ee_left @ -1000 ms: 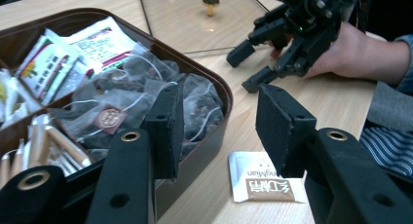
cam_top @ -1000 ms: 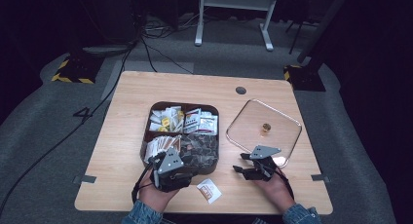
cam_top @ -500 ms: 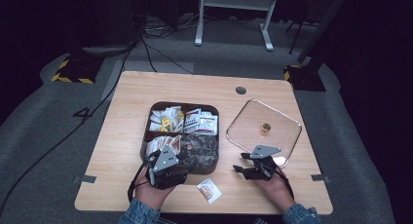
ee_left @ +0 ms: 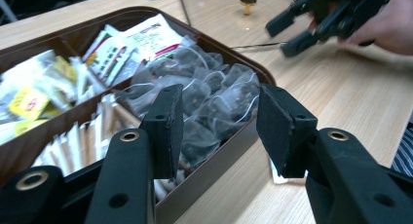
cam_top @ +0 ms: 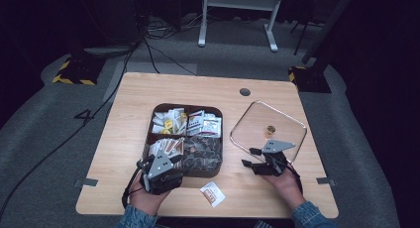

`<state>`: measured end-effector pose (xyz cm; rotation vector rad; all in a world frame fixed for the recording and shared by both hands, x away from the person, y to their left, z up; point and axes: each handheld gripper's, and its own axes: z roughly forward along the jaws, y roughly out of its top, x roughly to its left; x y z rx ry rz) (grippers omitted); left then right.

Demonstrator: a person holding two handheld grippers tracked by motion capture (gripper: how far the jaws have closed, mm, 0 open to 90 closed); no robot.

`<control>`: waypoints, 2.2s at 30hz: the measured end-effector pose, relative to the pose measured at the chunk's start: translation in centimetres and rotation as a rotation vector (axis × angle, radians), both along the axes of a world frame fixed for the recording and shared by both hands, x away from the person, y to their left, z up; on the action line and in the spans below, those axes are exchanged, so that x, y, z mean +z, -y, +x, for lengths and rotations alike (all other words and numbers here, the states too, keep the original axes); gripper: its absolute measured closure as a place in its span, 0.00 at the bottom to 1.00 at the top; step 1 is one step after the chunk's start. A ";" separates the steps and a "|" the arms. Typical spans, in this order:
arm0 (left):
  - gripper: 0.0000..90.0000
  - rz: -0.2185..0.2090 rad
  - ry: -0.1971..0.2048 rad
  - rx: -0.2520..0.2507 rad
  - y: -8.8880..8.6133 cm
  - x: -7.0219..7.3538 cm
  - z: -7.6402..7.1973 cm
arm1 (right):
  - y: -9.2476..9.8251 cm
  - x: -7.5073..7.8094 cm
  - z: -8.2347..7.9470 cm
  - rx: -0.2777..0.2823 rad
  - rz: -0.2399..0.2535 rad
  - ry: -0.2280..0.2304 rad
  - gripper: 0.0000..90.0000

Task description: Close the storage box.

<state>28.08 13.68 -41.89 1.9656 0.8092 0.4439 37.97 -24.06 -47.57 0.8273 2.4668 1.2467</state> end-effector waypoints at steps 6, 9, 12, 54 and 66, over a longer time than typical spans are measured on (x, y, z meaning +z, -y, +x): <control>0.56 -0.007 0.005 0.053 -1.8 0.0 -0.9 | 1.8 2.0 1.1 -0.066 0.030 0.033 0.44; 0.55 0.005 0.015 0.091 -3.1 0.1 -1.3 | 3.2 2.9 1.9 -0.120 0.047 0.044 0.44; 0.54 0.049 0.034 0.126 -4.5 0.0 -1.6 | 4.2 3.4 2.9 -0.154 0.058 0.043 0.44; 0.51 0.034 -0.095 0.359 -11.9 -3.8 0.8 | 6.5 -0.8 11.9 -0.369 -0.146 -0.143 0.65; 0.49 0.040 -0.108 0.391 -12.6 -4.6 1.2 | 6.7 -0.6 11.8 -0.384 -0.161 -0.140 0.65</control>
